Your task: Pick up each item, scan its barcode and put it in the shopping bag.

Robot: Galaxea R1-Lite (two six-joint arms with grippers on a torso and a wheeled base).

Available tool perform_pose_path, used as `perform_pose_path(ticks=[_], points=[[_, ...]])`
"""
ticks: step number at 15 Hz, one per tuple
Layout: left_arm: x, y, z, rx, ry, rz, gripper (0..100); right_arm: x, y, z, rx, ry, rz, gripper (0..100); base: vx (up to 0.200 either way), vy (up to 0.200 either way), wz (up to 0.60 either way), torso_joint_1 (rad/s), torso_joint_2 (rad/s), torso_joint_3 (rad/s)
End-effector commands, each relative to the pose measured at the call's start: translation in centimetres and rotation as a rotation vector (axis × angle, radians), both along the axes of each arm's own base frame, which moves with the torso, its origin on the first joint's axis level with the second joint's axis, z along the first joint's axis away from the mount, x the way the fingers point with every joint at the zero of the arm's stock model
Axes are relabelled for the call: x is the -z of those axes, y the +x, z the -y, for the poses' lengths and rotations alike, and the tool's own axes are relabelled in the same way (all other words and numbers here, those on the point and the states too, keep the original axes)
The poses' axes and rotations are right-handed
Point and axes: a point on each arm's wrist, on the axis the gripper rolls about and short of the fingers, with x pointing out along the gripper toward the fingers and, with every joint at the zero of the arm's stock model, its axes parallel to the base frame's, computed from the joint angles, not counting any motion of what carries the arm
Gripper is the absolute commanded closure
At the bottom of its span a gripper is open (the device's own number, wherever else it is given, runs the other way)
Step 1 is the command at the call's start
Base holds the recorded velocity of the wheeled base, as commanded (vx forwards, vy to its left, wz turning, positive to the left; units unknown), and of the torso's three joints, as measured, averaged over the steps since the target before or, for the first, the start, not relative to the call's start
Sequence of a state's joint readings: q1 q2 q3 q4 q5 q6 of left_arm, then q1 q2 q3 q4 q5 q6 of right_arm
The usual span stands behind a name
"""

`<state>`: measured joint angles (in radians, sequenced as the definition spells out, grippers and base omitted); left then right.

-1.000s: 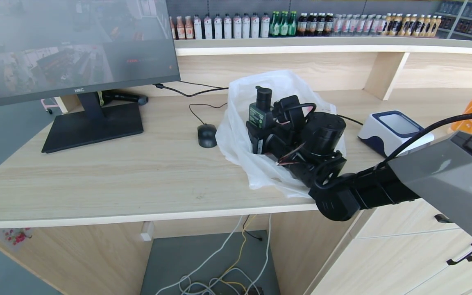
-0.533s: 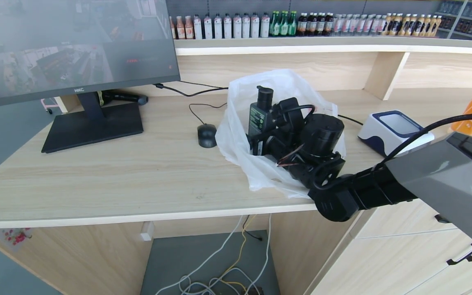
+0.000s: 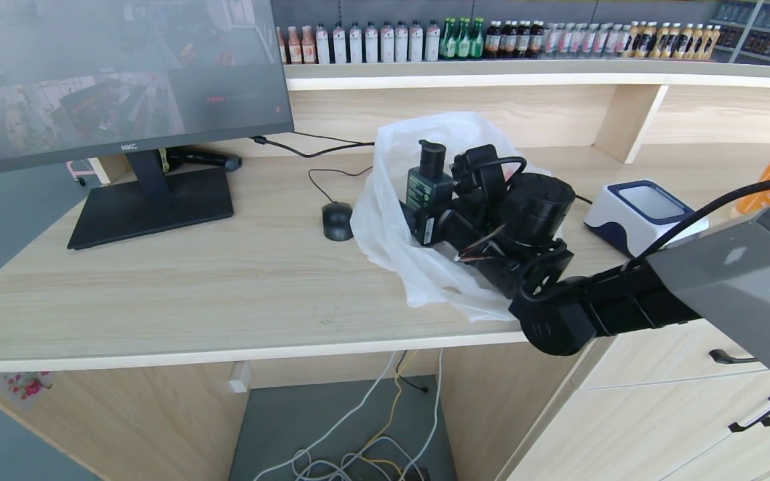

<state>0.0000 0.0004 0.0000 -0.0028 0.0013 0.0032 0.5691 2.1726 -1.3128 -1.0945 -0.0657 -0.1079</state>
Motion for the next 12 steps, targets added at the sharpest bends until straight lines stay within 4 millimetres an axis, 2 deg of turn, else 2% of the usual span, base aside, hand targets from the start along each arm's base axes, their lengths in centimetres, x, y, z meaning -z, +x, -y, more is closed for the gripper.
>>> perform_pose_path(ticks=[1,2,8,10,12], points=[[0.0,0.0,0.0,0.0,0.0,0.001,0,-2.1,-0.7,0.6,0.005,0.028,0.046,0,0.0,0.0,0.0,0.0,0.0,0.0],[0.0,0.0,0.0,0.0,0.0,0.001,0,-2.4,-0.9,0.7,0.004,0.033,0.052,0,0.0,0.0,0.0,0.0,0.0,0.0],[0.0,0.0,0.0,0.0,0.0,0.001,0,-8.5,-4.4,3.3,0.012,0.1,0.156,0,0.0,0.0,0.0,0.0,0.0,0.0],[0.0,0.0,0.0,0.0,0.0,0.001,0,-9.6,-6.4,4.5,0.016,0.109,0.172,0,0.0,0.0,0.0,0.0,0.0,0.0],[0.0,0.0,0.0,0.0,0.0,0.001,0,-9.6,-8.6,6.0,0.018,0.128,0.197,0,0.0,0.0,0.0,0.0,0.0,0.0]])
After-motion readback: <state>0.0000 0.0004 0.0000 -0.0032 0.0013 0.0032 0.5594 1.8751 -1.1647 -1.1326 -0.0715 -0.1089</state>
